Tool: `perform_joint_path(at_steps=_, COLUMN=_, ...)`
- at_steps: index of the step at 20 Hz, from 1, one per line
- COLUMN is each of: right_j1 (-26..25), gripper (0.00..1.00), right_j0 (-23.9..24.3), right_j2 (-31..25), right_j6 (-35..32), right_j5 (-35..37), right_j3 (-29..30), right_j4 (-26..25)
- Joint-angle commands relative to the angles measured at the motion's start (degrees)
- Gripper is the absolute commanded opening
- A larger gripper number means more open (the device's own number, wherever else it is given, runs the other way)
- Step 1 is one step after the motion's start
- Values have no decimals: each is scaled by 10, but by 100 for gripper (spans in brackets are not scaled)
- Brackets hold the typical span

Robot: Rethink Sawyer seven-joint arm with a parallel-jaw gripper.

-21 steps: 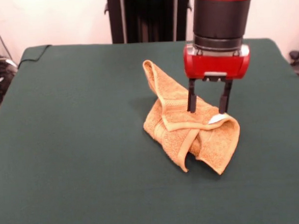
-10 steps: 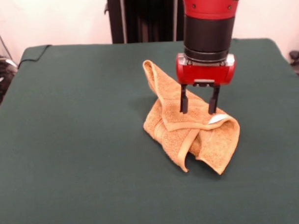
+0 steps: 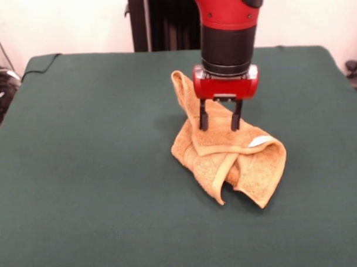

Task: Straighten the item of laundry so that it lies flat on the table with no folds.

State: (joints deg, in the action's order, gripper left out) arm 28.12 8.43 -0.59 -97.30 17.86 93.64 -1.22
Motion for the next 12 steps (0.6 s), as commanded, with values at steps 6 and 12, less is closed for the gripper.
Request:
perform_joint_path(at_steps=6, right_j1=-8, gripper=100, right_j0=-10, right_j2=-59, right_j6=-66, right_j5=-75, right_j3=65, right_j4=-49)
perform_joint_path(at_steps=12, right_j1=-34, gripper=100, right_j0=-24, right_j2=-51, right_j6=-86, right_j5=-104, right_j3=50, right_j4=-45)
